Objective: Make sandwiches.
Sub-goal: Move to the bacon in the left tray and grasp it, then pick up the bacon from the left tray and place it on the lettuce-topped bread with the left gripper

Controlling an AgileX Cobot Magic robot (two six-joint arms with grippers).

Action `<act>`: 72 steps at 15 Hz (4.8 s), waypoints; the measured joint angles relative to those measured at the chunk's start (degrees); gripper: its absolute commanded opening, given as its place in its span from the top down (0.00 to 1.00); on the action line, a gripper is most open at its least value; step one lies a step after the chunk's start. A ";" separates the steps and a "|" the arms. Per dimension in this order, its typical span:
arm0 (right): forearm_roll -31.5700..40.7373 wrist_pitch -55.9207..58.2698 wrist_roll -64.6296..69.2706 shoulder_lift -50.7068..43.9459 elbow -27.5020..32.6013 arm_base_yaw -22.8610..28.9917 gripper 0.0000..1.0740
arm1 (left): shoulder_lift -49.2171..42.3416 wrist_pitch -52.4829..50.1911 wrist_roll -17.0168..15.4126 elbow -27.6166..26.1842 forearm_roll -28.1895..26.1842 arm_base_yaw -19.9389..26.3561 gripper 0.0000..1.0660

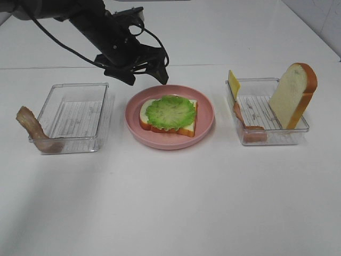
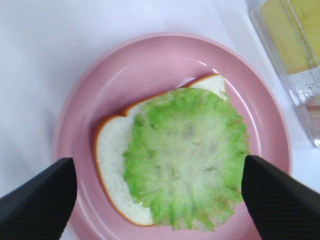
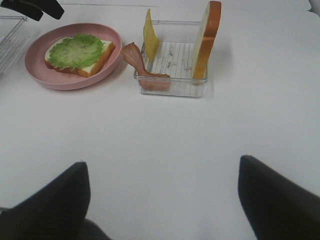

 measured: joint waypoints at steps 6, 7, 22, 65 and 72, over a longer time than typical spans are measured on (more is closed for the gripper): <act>0.00 0.00 0.00 0.00 0.00 0.00 0.27 | -9.97 11.92 -13.18 0.00 28.13 0.00 0.20; 0.00 0.00 0.00 0.00 0.00 0.00 0.27 | -11.29 14.55 -13.92 0.00 31.00 0.00 0.20; 0.00 0.00 0.00 0.00 0.00 0.00 0.27 | -20.34 19.37 -16.04 24.98 27.44 12.61 0.28; 0.00 0.00 0.00 0.00 0.00 0.00 0.27 | -16.73 10.94 -6.47 15.13 4.98 12.61 1.00; 0.00 0.00 0.00 0.00 0.00 0.00 0.27 | -11.92 5.84 18.05 12.32 -41.42 9.97 1.00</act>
